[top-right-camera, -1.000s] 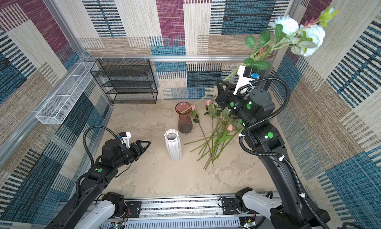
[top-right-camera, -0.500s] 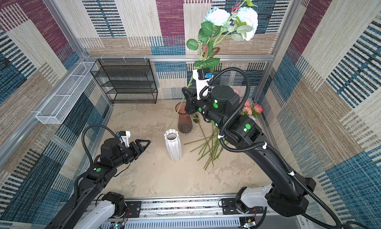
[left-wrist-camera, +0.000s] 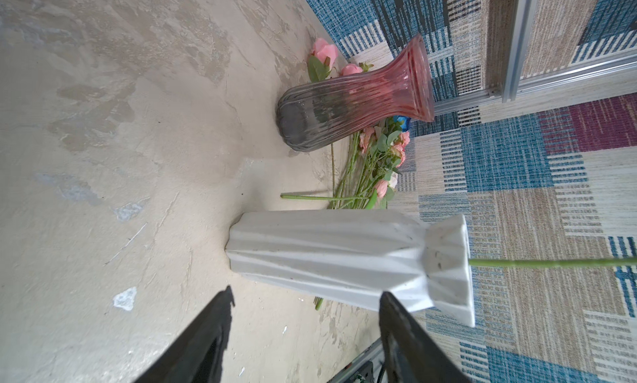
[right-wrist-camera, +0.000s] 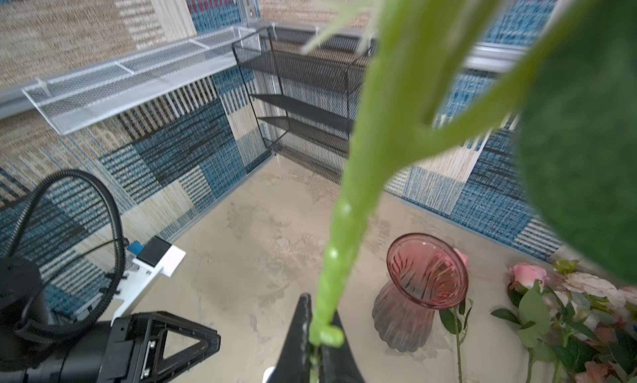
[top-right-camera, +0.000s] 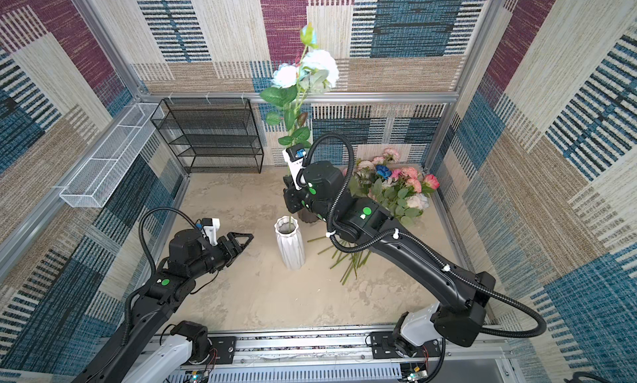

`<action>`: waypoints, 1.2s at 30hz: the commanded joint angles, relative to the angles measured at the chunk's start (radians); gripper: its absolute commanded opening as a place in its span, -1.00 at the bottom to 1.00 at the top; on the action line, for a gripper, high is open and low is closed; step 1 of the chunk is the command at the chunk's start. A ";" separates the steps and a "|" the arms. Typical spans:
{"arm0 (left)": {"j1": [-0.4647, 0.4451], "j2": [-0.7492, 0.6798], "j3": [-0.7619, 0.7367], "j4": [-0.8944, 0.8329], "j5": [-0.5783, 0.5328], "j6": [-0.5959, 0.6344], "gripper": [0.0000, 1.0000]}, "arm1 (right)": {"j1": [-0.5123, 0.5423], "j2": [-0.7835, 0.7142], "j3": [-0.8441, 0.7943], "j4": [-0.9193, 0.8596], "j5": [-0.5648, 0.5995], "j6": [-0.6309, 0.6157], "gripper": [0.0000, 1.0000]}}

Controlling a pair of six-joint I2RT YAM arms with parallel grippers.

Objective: Arrange the flowers into the vase
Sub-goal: 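Lift the rose stem and carry it over the white vase, then lower the stem into the white vase and open the right gripper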

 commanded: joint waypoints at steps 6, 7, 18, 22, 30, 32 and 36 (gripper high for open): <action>0.000 0.000 0.026 0.040 0.060 0.032 0.41 | 0.019 0.003 -0.120 0.050 -0.018 0.033 -0.73; 0.000 0.001 0.027 0.047 0.067 0.031 0.41 | 0.019 0.002 -0.127 0.052 -0.029 0.035 -0.64; 0.000 0.010 0.039 0.079 0.089 0.026 0.43 | 0.019 -0.096 -0.190 0.085 -0.110 0.078 0.08; 0.000 0.013 0.039 0.077 0.078 0.028 0.42 | 0.018 -0.191 -0.278 0.127 -0.147 0.107 0.20; 0.000 -0.009 0.003 0.077 0.045 0.023 0.42 | -0.008 -0.450 -0.584 0.213 -0.014 0.220 0.28; 0.000 -0.011 -0.013 0.078 0.040 0.024 0.41 | -0.109 -0.479 -0.661 0.211 -0.072 0.290 0.19; 0.000 -0.010 -0.040 0.085 0.048 0.023 0.41 | -0.360 -0.511 -0.833 0.271 -0.251 0.413 0.09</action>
